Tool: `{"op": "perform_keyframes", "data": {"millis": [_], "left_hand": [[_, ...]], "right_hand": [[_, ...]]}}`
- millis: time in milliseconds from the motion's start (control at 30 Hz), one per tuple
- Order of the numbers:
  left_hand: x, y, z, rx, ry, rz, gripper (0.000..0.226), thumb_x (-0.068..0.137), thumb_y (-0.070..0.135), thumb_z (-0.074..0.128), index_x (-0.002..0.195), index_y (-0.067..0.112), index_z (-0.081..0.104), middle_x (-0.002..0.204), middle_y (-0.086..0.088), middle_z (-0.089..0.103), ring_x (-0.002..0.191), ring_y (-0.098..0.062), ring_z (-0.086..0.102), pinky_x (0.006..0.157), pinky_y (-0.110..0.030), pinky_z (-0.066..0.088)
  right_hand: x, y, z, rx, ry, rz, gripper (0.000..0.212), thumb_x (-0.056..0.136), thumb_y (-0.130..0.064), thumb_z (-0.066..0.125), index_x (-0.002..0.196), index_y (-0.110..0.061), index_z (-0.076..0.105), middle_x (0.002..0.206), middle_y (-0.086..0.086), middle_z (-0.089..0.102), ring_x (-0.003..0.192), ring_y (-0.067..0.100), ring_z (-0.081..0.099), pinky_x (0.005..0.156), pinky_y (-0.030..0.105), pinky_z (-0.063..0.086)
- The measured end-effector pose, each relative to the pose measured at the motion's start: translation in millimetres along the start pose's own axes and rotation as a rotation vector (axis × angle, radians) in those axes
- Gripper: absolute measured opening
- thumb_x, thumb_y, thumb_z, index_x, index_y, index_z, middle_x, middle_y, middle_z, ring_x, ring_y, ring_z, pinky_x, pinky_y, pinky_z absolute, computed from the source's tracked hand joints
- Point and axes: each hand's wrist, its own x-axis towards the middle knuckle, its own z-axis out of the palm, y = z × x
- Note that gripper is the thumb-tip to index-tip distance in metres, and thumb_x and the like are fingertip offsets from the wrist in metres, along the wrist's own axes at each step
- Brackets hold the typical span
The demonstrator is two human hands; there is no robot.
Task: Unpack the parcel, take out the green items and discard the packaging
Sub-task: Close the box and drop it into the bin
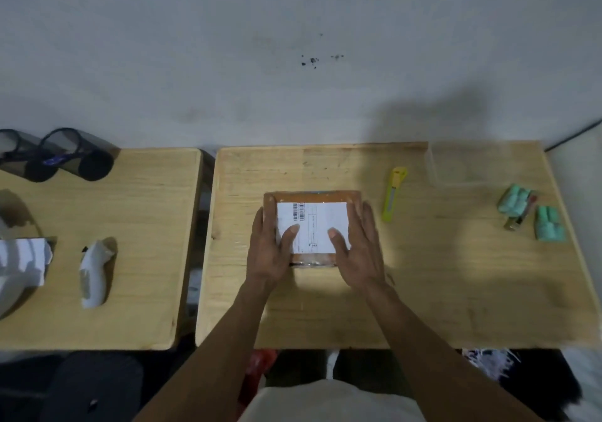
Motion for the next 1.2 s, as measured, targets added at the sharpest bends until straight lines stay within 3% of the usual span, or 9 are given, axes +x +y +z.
{"op": "perform_keyframes", "data": {"millis": [67, 167, 333, 600, 733, 867, 967, 1033, 1200], "left_hand": [[-2, 0, 2, 0.015, 0.038, 0.016, 0.077, 0.102, 0.041, 0.053, 0.161, 0.028, 0.004, 0.153, -0.002, 0.037, 0.124, 0.006, 0.032, 0.095, -0.016, 0.035], [-2, -2, 7, -0.002, 0.1, 0.005, 0.075, 0.102, 0.038, 0.055, 0.161, 0.028, 0.008, 0.151, -0.002, 0.043, 0.13, -0.003, 0.04, 0.1, -0.03, 0.042], [0, -11, 12, -0.112, 0.116, -0.052, 0.07, 0.098, 0.056, 0.051, 0.157, 0.032, 0.024, 0.142, 0.006, 0.054, 0.125, -0.017, 0.058, 0.09, -0.049, 0.058], [-8, 36, 25, -0.175, 0.075, 0.022, 0.043, 0.1, 0.048, 0.057, 0.14, 0.038, 0.046, 0.13, 0.009, 0.063, 0.113, -0.011, 0.065, 0.082, -0.041, 0.061], [-33, 72, 65, -0.197, -0.001, 0.083, 0.051, 0.099, 0.043, 0.059, 0.147, 0.032, 0.045, 0.136, 0.008, 0.061, 0.119, -0.009, 0.062, 0.092, -0.031, 0.057], [-64, 108, 115, -0.181, -0.111, 0.157, 0.061, 0.096, 0.05, 0.056, 0.152, 0.03, 0.04, 0.138, 0.009, 0.058, 0.124, -0.01, 0.058, 0.101, -0.031, 0.05], [-90, 150, 154, -0.159, -0.199, 0.254, 0.062, 0.095, 0.048, 0.055, 0.152, 0.028, 0.04, 0.139, 0.011, 0.055, 0.123, -0.006, 0.055, 0.098, -0.01, 0.041], [-111, 180, 184, -0.126, -0.263, 0.341, 0.062, 0.095, 0.047, 0.054, 0.152, 0.027, 0.04, 0.136, 0.011, 0.054, 0.116, 0.002, 0.05, 0.09, 0.004, 0.029], [-184, 235, 268, 0.017, -0.443, 0.484, 0.063, 0.095, 0.058, 0.043, 0.149, 0.026, 0.046, 0.138, -0.006, 0.057, 0.122, -0.022, 0.056, 0.091, -0.015, 0.034]], "right_hand": [[-1, -1, 2, 0.029, 0.031, 0.021, 0.066, 0.098, -0.054, 0.04, 0.153, -0.042, 0.006, 0.164, -0.011, -0.002, 0.149, 0.003, -0.006, 0.119, 0.042, 0.025], [0, -2, 5, 0.115, 0.084, 0.042, 0.066, 0.097, -0.048, 0.048, 0.153, -0.039, 0.014, 0.163, -0.01, 0.009, 0.149, 0.004, 0.003, 0.118, 0.037, 0.028], [2, 3, 11, 0.294, 0.171, 0.072, 0.067, 0.093, -0.046, 0.058, 0.151, -0.038, 0.024, 0.158, -0.014, 0.027, 0.144, 0.008, 0.028, 0.113, 0.044, 0.036], [-26, 7, -37, 0.384, 0.292, 0.107, 0.064, 0.095, -0.034, 0.061, 0.15, -0.035, 0.03, 0.148, -0.015, 0.04, 0.134, 0.003, 0.042, 0.107, 0.028, 0.042], [-66, 42, -71, 0.284, 0.391, 0.188, 0.065, 0.095, -0.034, 0.06, 0.151, -0.033, 0.028, 0.15, -0.009, 0.042, 0.132, 0.005, 0.044, 0.103, 0.031, 0.046], [-114, 82, -113, 0.297, 0.508, 0.289, 0.063, 0.095, -0.032, 0.06, 0.15, -0.032, 0.031, 0.145, -0.016, 0.043, 0.123, -0.006, 0.041, 0.098, 0.021, 0.037], [-150, 117, -147, 0.442, 0.616, 0.332, 0.06, 0.095, -0.033, 0.061, 0.148, -0.038, 0.033, 0.14, -0.032, 0.039, 0.128, -0.006, 0.043, 0.1, 0.02, 0.042], [-179, 143, -171, 0.525, 0.694, 0.387, 0.06, 0.094, -0.032, 0.061, 0.147, -0.042, 0.033, 0.143, -0.027, 0.041, 0.131, -0.005, 0.044, 0.102, 0.019, 0.044], [-266, 226, -221, 0.495, 0.818, 0.601, 0.062, 0.092, -0.044, 0.06, 0.148, -0.036, 0.034, 0.149, -0.009, 0.044, 0.135, 0.005, 0.042, 0.112, 0.04, 0.039]]}}
